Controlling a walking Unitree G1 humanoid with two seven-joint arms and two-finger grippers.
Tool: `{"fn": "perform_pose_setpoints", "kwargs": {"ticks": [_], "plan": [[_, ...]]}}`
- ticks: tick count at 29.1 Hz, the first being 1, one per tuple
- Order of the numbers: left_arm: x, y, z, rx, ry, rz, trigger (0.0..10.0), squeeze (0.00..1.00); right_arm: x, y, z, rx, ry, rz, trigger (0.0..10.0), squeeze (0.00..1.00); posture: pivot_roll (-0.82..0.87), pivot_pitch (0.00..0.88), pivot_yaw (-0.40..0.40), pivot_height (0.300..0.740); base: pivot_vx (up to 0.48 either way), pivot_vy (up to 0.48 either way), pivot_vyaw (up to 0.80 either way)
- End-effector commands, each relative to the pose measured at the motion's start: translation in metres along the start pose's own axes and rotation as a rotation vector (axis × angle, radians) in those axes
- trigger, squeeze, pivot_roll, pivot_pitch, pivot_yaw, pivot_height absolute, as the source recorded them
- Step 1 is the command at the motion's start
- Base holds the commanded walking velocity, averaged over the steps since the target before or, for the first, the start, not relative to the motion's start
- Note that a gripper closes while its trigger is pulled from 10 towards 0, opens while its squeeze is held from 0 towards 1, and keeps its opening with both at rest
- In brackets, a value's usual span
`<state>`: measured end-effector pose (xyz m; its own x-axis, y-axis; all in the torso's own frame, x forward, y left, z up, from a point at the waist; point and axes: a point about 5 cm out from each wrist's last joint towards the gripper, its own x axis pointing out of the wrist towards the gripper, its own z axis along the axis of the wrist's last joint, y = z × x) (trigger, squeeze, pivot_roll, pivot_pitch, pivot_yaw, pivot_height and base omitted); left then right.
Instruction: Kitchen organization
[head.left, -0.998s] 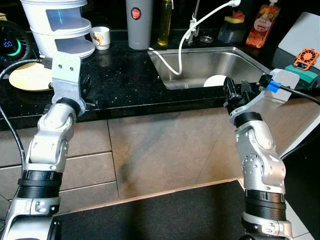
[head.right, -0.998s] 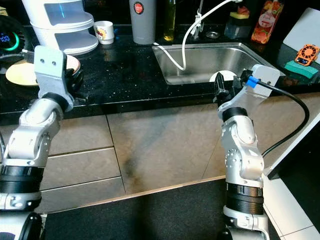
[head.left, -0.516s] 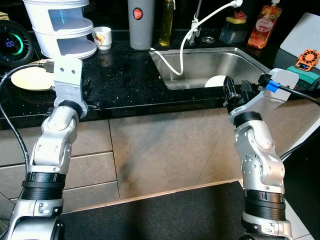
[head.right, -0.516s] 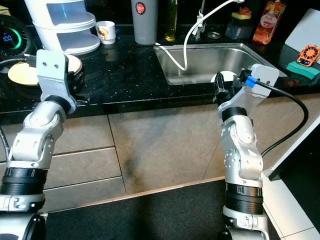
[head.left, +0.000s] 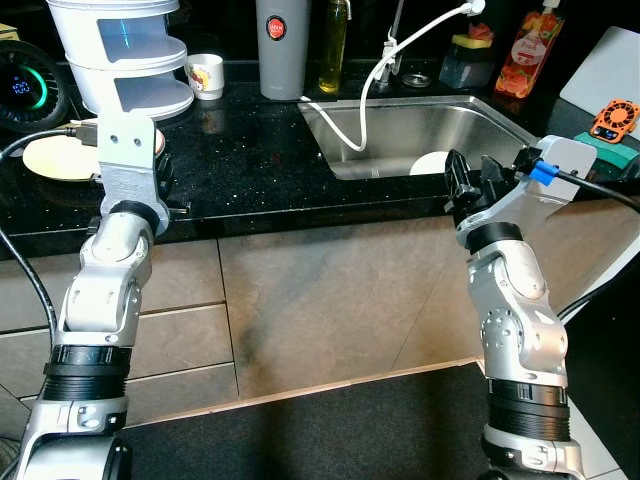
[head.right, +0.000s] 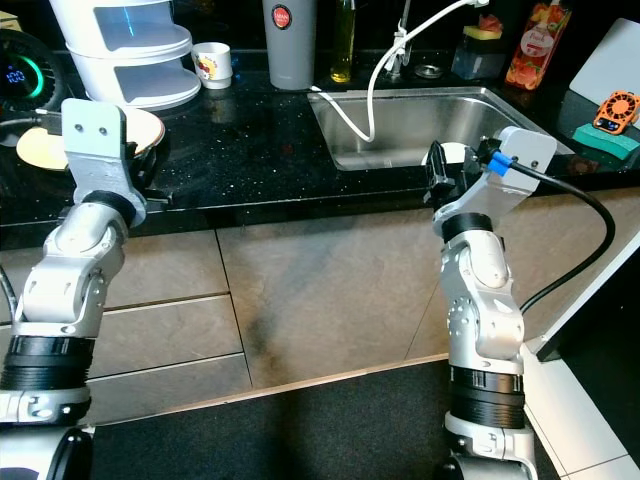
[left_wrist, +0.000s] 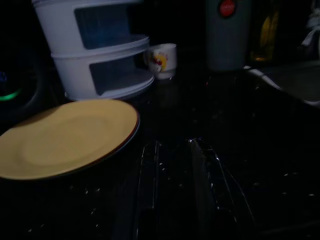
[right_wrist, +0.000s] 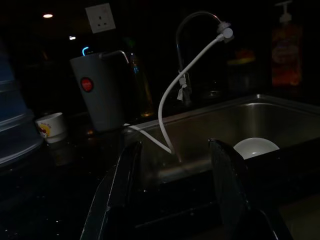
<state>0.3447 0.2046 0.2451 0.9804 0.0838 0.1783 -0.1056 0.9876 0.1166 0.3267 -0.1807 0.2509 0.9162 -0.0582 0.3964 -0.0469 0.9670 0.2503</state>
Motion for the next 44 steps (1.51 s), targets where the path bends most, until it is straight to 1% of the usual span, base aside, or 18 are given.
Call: {"fn": "perform_pose_setpoints", "kwargs": {"ticks": [1,2,6,9,24,41,44], "plan": [[-0.0024,-0.0039,0.0031,-0.018,-0.033,-0.019,10.0,0.00,-0.0021,0.0018,0.0015,0.004,-0.017,0.015,10.0,0.00,0.11,0.021,-0.034,0.740,0.000,0.000,0.00],[-0.0035,-0.0052,0.0056,-0.036,-0.053,-0.022,10.0,0.00,-0.0024,0.0018,0.0026,0.006,-0.028,0.017,10.0,0.00,0.11,0.021,-0.034,0.740,0.000,0.000,0.00],[-0.0051,-0.0059,0.0078,-0.052,-0.069,-0.016,10.0,0.00,-0.0031,0.0034,0.0044,0.010,-0.045,0.030,10.0,0.00,0.11,0.023,-0.035,0.740,0.000,0.000,0.00],[-0.0059,-0.0040,0.0057,-0.043,-0.059,-0.003,10.0,0.00,-0.0035,0.0041,0.0041,0.009,-0.046,0.031,10.0,0.00,0.11,0.025,-0.036,0.740,0.000,0.000,0.00],[-0.0056,-0.0040,0.0051,-0.041,-0.059,0.006,10.0,0.00,-0.0020,-0.0019,0.0046,0.000,-0.051,-0.007,10.0,0.00,0.11,0.025,-0.036,0.740,0.000,0.000,0.00],[-0.0044,-0.0008,0.0061,-0.036,-0.064,0.025,10.0,0.00,-0.0018,0.0007,0.0048,-0.001,-0.057,0.006,10.0,0.00,0.11,0.024,-0.033,0.740,0.000,0.000,0.00],[-0.0037,0.0023,0.0062,-0.031,-0.062,0.046,10.0,0.00,-0.0019,0.0007,0.0045,-0.001,-0.057,0.006,10.0,0.00,0.11,0.023,-0.032,0.740,0.334,0.000,0.00]]}}
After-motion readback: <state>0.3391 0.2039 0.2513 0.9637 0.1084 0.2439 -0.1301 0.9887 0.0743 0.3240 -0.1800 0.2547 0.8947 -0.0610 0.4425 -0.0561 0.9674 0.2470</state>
